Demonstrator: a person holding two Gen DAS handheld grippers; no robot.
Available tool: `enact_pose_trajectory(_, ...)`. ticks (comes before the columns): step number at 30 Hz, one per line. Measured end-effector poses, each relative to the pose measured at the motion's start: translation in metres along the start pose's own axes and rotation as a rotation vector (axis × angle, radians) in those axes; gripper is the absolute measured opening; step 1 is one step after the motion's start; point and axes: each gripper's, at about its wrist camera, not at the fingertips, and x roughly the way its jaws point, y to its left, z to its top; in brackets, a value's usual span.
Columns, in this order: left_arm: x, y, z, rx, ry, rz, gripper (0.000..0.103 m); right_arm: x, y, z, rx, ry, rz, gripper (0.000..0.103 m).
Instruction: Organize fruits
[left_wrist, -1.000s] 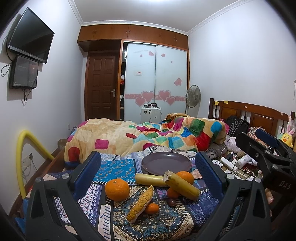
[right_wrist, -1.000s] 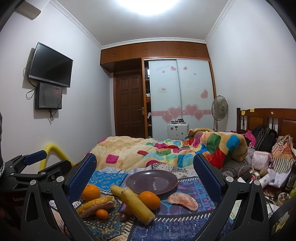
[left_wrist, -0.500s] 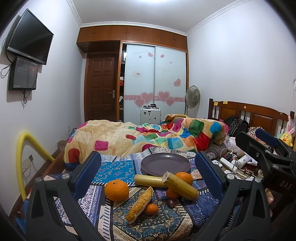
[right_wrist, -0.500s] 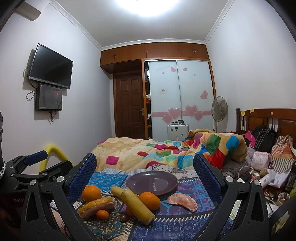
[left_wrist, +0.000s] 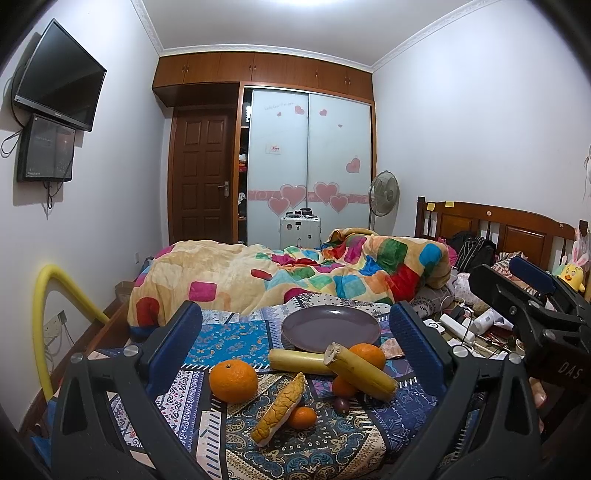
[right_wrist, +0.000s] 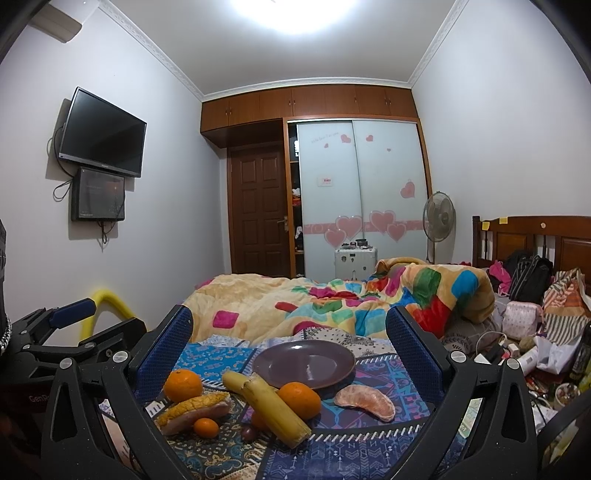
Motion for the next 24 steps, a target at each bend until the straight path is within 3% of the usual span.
enact_pose_trajectory(19,0.008,0.005,-0.004,0.005,0.018,0.013,0.103,0.010,0.003,-0.004,0.000,0.021,0.005,0.103)
enact_pose_trajectory(24,0.023,0.017,-0.017,0.005,0.079,0.026,0.103,0.023,0.001,-0.017,-0.026,0.075,-0.004,0.103)
